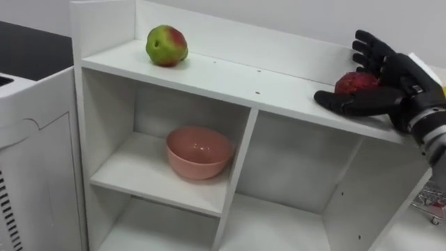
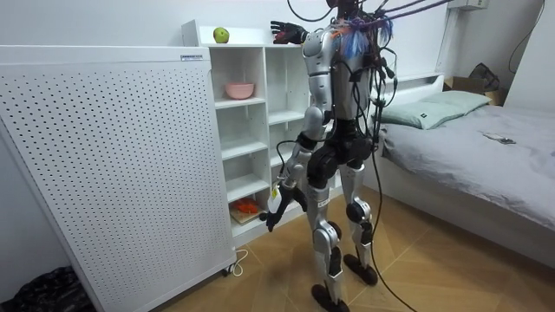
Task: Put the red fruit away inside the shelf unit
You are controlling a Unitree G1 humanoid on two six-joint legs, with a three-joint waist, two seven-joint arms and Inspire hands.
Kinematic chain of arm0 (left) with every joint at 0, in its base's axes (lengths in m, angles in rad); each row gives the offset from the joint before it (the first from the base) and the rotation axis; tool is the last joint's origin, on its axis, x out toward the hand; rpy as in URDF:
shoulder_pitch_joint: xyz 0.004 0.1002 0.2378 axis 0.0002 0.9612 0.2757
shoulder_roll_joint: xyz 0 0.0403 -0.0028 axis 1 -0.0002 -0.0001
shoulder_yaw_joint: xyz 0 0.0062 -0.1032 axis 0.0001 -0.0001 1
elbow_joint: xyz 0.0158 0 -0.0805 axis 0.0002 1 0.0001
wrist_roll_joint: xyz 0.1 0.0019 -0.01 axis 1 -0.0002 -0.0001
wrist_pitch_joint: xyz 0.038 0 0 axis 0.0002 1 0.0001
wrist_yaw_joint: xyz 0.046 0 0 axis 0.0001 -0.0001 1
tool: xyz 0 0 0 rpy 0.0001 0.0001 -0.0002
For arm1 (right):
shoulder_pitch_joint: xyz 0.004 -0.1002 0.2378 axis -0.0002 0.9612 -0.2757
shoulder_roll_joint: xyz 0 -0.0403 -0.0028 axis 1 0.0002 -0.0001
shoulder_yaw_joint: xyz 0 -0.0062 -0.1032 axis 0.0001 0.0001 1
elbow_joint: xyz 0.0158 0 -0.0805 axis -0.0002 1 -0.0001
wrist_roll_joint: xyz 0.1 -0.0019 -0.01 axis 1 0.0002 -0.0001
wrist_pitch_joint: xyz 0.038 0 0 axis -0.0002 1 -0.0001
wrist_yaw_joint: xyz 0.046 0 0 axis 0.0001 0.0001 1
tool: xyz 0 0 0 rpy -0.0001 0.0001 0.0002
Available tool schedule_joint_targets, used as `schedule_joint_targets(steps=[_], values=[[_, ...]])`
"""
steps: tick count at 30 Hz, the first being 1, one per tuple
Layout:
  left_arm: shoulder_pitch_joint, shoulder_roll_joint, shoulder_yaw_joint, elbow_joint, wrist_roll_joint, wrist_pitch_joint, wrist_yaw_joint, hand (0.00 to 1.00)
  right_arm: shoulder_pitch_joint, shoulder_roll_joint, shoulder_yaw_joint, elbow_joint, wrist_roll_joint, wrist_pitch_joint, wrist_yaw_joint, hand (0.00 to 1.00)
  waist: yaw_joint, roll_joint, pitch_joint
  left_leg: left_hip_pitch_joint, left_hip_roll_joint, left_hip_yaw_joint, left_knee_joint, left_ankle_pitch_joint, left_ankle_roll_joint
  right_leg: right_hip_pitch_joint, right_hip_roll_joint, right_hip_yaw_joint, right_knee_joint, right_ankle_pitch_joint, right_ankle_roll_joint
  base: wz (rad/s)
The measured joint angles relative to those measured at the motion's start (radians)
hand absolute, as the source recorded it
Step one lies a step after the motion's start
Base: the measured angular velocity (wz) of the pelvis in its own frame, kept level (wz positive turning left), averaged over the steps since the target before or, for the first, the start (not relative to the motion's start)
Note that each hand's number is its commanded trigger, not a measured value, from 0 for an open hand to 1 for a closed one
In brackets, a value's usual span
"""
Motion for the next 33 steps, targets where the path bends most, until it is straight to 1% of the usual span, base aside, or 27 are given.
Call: schedule_joint_targets(steps=[3, 4, 5, 6, 7, 8, 9, 10, 11, 12, 13, 14, 15, 16, 19, 22, 24, 26, 28, 30, 32, 33], values=[[0.000, 0.005, -0.001, 0.000, 0.000, 0.002, -0.013, 0.00, 0.017, -0.005, 0.000, 0.001, -0.013, -0.004, 0.019, 1.00, -0.002, 0.000, 0.0004, -0.002, -0.001, 0.001, 0.035, 0.000, 0.000, 0.002, -0.007, -0.001, 0.033, 0.000, 0.000, 0.07], [0.000, 0.005, -0.004, 0.000, -0.001, 0.004, -0.015, 0.00, 0.026, -0.005, 0.003, 0.005, -0.018, -0.006, 0.018, 1.00, -0.002, 0.002, 0.0068, -0.011, 0.005, -0.001, 0.086, 0.000, 0.000, -0.004, -0.017, -0.005, 0.084, 0.001, 0.001, 0.21], [0.001, 0.006, -0.012, 0.001, 0.000, 0.005, -0.016, 0.00, 0.042, -0.008, 0.003, 0.012, -0.021, -0.005, 0.016, 1.00, -0.001, -0.001, 0.0130, -0.047, -0.011, 0.022, 0.148, -0.016, 0.002, -0.014, -0.035, 0.006, 0.142, 0.004, 0.007, 0.33], [0.001, 0.006, -0.019, -0.001, -0.001, 0.004, -0.015, 0.00, 0.052, -0.021, 0.001, 0.011, -0.021, -0.003, 0.018, 1.00, -0.004, -0.006, 0.0093, -0.058, -0.011, 0.033, 0.096, -0.014, 0.006, -0.011, -0.041, 0.019, 0.137, 0.005, 0.008, 0.55], [-0.016, -0.008, -0.026, -0.005, -0.001, 0.004, -0.016, 0.00, 0.051, -0.072, -0.004, 0.009, -0.022, -0.003, 0.026, 1.00, -0.003, 0.009, 0.0088, -0.085, -0.012, 0.055, -0.027, 0.032, 0.024, -0.014, -0.037, 0.029, 0.116, -0.004, 0.026, 0.09], [-0.018, -0.006, -0.023, -0.002, -0.001, 0.008, -0.016, 0.00, 0.056, -0.081, -0.013, 0.015, -0.037, -0.007, 0.026, 1.00, 0.028, 0.005, 0.0086, -0.087, -0.025, 0.082, -0.019, 0.041, 0.034, -0.013, -0.051, 0.048, 0.089, -0.017, 0.050, -0.22], [-0.016, -0.003, -0.022, 0.000, -0.001, 0.014, -0.016, 0.00, 0.056, -0.081, -0.013, 0.016, -0.046, -0.007, 0.027, 1.00, 0.038, 0.000, 0.0054, -0.087, -0.030, 0.079, -0.016, 0.041, 0.035, -0.009, -0.052, 0.043, 0.072, -0.017, 0.051, -0.68], [-0.016, 0.000, -0.020, 0.004, -0.001, 0.026, -0.016, 0.00, 0.057, -0.079, -0.012, 0.016, -0.048, -0.009, 0.028, 1.00, 0.044, -0.002, 0.0045, -0.086, -0.038, 0.056, -0.015, 0.041, 0.035, 0.002, -0.053, 0.023, 0.045, -0.007, 0.060, -0.41], [-0.020, 0.006, -0.022, 0.004, -0.001, 0.028, -0.016, 0.00, 0.057, -0.077, -0.012, 0.016, -0.048, -0.010, 0.028, 1.00, 0.039, 0.005, 0.0082, -0.082, -0.040, 0.005, -0.015, 0.041, 0.035, -0.001, -0.054, -0.005, 0.056, -0.002, 0.061, -0.20], [-0.023, 0.007, -0.023, 0.004, -0.001, 0.027, -0.016, 0.00, 0.057, -0.076, -0.012, 0.016, -0.047, -0.011, 0.028, 1.00, 0.035, 0.009, 0.0108, -0.079, -0.041, -0.021, -0.015, 0.041, 0.035, -0.005, -0.054, -0.012, 0.057, -0.002, 0.062, 0.00], [-0.028, 0.013, -0.023, 0.002, -0.001, 0.024, -0.016, 0.00, 0.058, -0.074, -0.013, 0.011, -0.046, -0.010, 0.025, 1.00, 0.032, 0.006, 0.0088, -0.082, -0.050, -0.042, -0.013, 0.041, 0.035, 0.001, -0.051, -0.002, 0.008, 0.000, 0.063, 0.03], [-0.037, 0.015, -0.021, 0.002, -0.001, 0.022, -0.016, 0.00, 0.057, -0.073, -0.013, 0.007, -0.045, -0.011, 0.026, 1.00, 0.032, 0.000, 0.0030, -0.093, -0.068, -0.035, -0.012, 0.040, 0.035, 0.015, -0.055, -0.005, -0.026, 0.004, 0.061, 0.00], [-0.043, 0.014, -0.021, 0.002, 0.000, 0.022, -0.015, 0.00, 0.054, -0.073, -0.014, 0.008, -0.044, -0.012, 0.025, 1.00, 0.033, 0.002, 0.0045, -0.092, -0.069, -0.029, -0.012, 0.040, 0.035, 0.019, -0.056, -0.010, -0.027, 0.004, 0.061, 0.09], [-0.051, 0.012, -0.021, 0.000, 0.000, 0.021, -0.015, 0.00, 0.049, -0.074, -0.015, 0.012, -0.043, -0.009, 0.025, 1.00, 0.033, 0.011, 0.0089, -0.090, -0.067, -0.024, -0.013, 0.040, 0.036, 0.019, -0.055, -0.015, -0.021, 0.004, 0.060, 0.16], [-0.051, 0.012, -0.022, 0.001, -0.001, 0.021, -0.009, 0.00, 0.050, -0.074, -0.014, 0.017, -0.042, 0.000, 0.024, 1.00, 0.036, 0.020, 0.0045, -0.088, -0.064, -0.009, -0.012, 0.040, 0.036, 0.021, -0.053, -0.015, -0.022, 0.004, 0.061, 0.07], [-0.051, 0.012, -0.023, 0.015, -0.002, 0.022, -0.003, 0.00, 0.052, -0.074, -0.014, 0.016, -0.034, 0.001, 0.023, 1.00, 0.036, 0.025, 0.0049, -0.088, -0.064, -0.009, -0.011, 0.040, 0.036, 0.022, -0.052, -0.015, -0.023, 0.004, 0.061, 0.00], [-0.049, 0.012, -0.023, 0.026, -0.002, 0.024, 0.009, 0.00, 0.057, -0.072, -0.014, 0.012, -0.028, 0.005, 0.019, 1.00, 0.036, 0.025, 0.0051, -0.089, -0.063, 0.000, -0.010, 0.040, 0.036, 0.022, -0.052, -0.016, -0.023, 0.004, 0.061, 0.00], [-0.045, 0.012, -0.024, 0.032, -0.018, 0.031, 0.014, 0.00, 0.064, -0.069, -0.014, -0.011, -0.025, 0.025, 0.004, 1.00, 0.036, 0.027, 0.0051, -0.093, -0.063, 0.001, -0.010, 0.037, 0.041, 0.019, -0.051, -0.014, -0.023, 0.004, 0.061, 0.00], [-0.045, 0.011, -0.024, 0.032, -0.019, 0.036, 0.016, 0.00, 0.079, -0.066, -0.015, -0.041, -0.021, 0.036, -0.003, 1.00, 0.035, 0.028, 0.0048, -0.093, -0.063, 0.003, -0.008, 0.036, 0.042, 0.018, -0.051, -0.012, -0.023, 0.004, 0.061, -0.05], [-0.041, 0.007, -0.025, 0.032, -0.020, 0.036, 0.022, 0.00, 0.111, -0.052, -0.025, -0.102, -0.017, 0.042, -0.012, 1.00, 0.036, 0.031, 0.0027, -0.093, -0.062, 0.011, -0.006, 0.036, 0.042, 0.017, -0.050, -0.013, -0.023, 0.004, 0.061, -0.11], [-0.031, -0.002, -0.025, 0.031, -0.020, 0.035, 0.026, 0.00, 0.161, -0.026, -0.022, -0.214, 0.001, 0.043, -0.016, 1.00, 0.036, 0.043, -0.0050, -0.092, -0.057, 0.036, -0.006, 0.035, 0.043, 0.014, -0.050, -0.015, -0.022, 0.004, 0.061, -0.28], [-0.031, -0.005, -0.025, 0.031, -0.020, 0.034, 0.026, 0.00, 0.177, -0.019, -0.022, -0.244, 0.003, 0.044, -0.015, 1.00, 0.036, 0.047, -0.0076, -0.093, -0.056, 0.042, -0.007, 0.035, 0.043, 0.010, -0.050, -0.015, -0.022, 0.004, 0.061, -0.34]])
